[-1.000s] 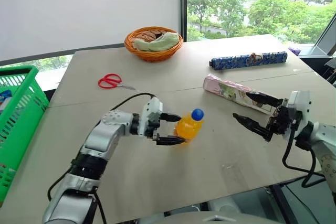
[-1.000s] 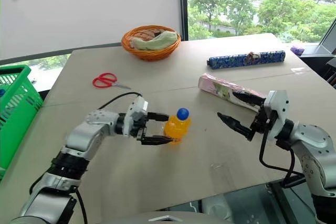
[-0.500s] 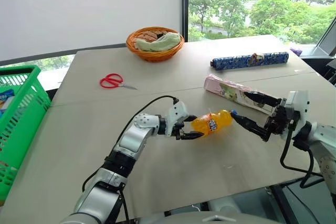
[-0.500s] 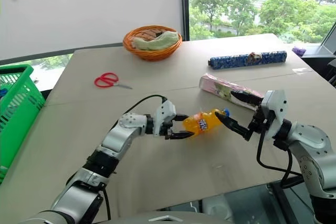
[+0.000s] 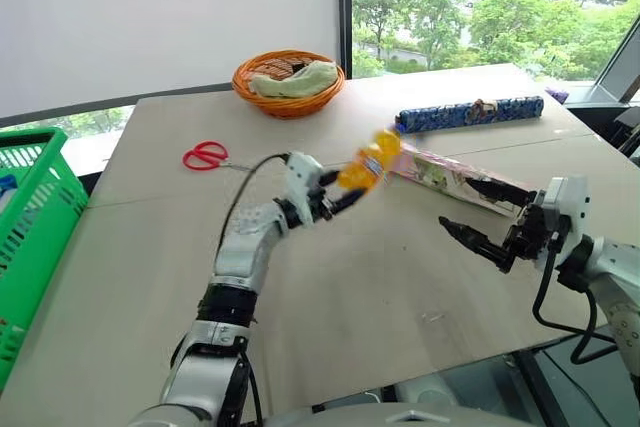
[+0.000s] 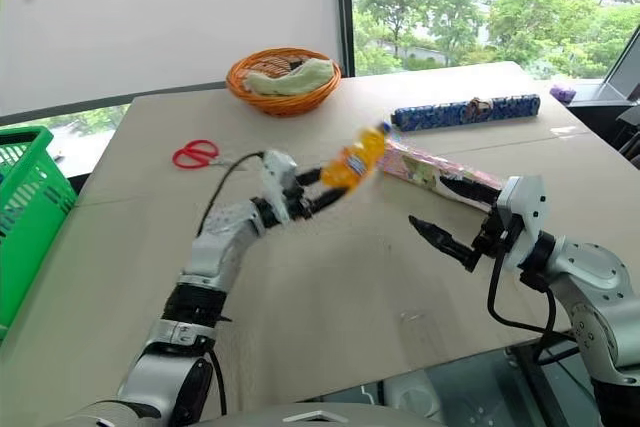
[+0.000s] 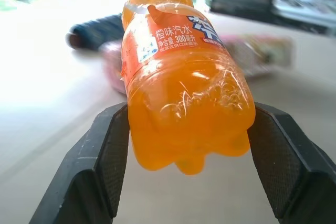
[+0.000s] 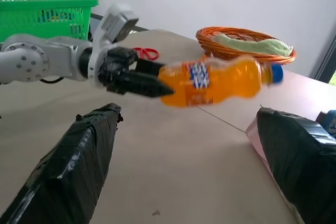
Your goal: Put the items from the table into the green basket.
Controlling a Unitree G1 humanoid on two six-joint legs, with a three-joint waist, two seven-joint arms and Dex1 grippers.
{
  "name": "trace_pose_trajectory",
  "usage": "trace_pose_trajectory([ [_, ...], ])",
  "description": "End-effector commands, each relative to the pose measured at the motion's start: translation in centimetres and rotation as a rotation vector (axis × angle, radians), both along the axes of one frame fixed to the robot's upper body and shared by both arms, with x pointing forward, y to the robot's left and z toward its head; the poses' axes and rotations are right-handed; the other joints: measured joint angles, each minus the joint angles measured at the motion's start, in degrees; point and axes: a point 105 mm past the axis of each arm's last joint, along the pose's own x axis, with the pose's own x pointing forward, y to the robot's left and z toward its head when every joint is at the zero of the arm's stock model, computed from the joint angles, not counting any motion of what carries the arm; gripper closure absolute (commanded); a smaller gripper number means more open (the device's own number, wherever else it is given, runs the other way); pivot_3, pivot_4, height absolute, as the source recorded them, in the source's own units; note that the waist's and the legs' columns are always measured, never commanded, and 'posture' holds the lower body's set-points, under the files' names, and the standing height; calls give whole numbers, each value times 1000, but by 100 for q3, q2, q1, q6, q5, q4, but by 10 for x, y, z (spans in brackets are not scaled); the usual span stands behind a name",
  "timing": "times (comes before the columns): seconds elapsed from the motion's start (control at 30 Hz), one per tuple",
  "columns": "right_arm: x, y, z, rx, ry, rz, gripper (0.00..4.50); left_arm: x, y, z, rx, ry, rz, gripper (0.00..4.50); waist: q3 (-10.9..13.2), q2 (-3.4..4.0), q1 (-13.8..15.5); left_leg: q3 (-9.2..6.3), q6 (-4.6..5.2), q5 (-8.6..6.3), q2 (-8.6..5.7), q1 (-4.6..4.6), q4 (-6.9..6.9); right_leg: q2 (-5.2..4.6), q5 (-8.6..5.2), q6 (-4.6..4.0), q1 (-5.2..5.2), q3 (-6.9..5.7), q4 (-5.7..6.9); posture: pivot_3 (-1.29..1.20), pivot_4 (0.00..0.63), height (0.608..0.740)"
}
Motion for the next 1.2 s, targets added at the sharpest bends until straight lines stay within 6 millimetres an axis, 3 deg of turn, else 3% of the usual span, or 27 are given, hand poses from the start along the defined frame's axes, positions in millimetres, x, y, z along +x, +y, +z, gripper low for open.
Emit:
trace_pose_trajectory([
  [0.03,3,7,15,16,-66,39,0,16,47,68,-71,-251,278,1720,2,-4,6,1,0,0,-1,0,1,0,1,0,1,0,0,-278,0,738],
  [0.13,6,16,24,53,-86,90,0,21,110,103,-50,-399,666,1720,13,-21,23,-2,0,0,-1,0,3,0,2,-1,1,-1,1,-231,0,738],
  [0.27,5,32,34,104,-86,215,0,-8,197,136,49,-543,1199,1720,22,-33,22,-14,-1,0,0,-1,-1,7,10,-13,-1,2,-1,-204,0,738],
  [0.37,7,38,37,109,-84,259,0,-35,234,145,113,-583,1444,1720,23,-43,114,-23,-2,-2,7,-6,-9,1,10,-13,-2,-5,-2,-168,0,738],
  [0.5,15,51,49,107,-120,320,0,-69,276,134,168,-490,1712,1720,18,-56,390,-25,3,-6,1,-11,-11,-18,10,-12,-2,-12,-4,-116,0,738],
  [0.6,20,64,68,149,-161,356,0,-84,296,111,156,-355,1800,1720,15,-61,596,-34,3,-6,-1,-13,-4,-20,10,-13,0,-31,1,-94,0,738],
  [0.7,20,73,79,180,-176,391,0,-101,311,103,239,-315,1868,1720,10,-71,810,-38,0,-4,1,-11,0,-19,11,-17,-1,-54,7,-77,0,738],
  [0.83,19,77,75,160,-165,409,0,-112,323,92,233,-244,1909,1720,-3,-106,1016,-46,-7,-8,3,-18,-1,-30,11,-23,-1,-68,2,-59,0,738],
  [1.03,20,77,67,139,-161,413,0,-111,325,85,212,-207,1891,1720,0,-100,999,-40,-24,-18,2,-14,-3,-65,14,-29,-2,-71,7,-54,0,738],
  [1.07,20,77,66,140,-161,413,0,-111,325,86,209,-215,1891,697,0,-99,993,-40,-24,-17,3,-13,-4,-64,14,-31,-2,-70,8,-52,0,738],
  [1.1,21,77,66,141,-162,412,0,-112,325,87,210,-220,1893,315,0,-98,991,-40,-23,-16,4,-13,-3,-64,14,-32,-2,-71,8,-52,0,738],
  [1.2,22,76,64,143,-161,411,0,-115,326,89,200,-228,1920,149,0,-97,991,-36,-8,-8,3,-12,-3,-64,15,-32,-2,-75,8,-50,0,738],
])
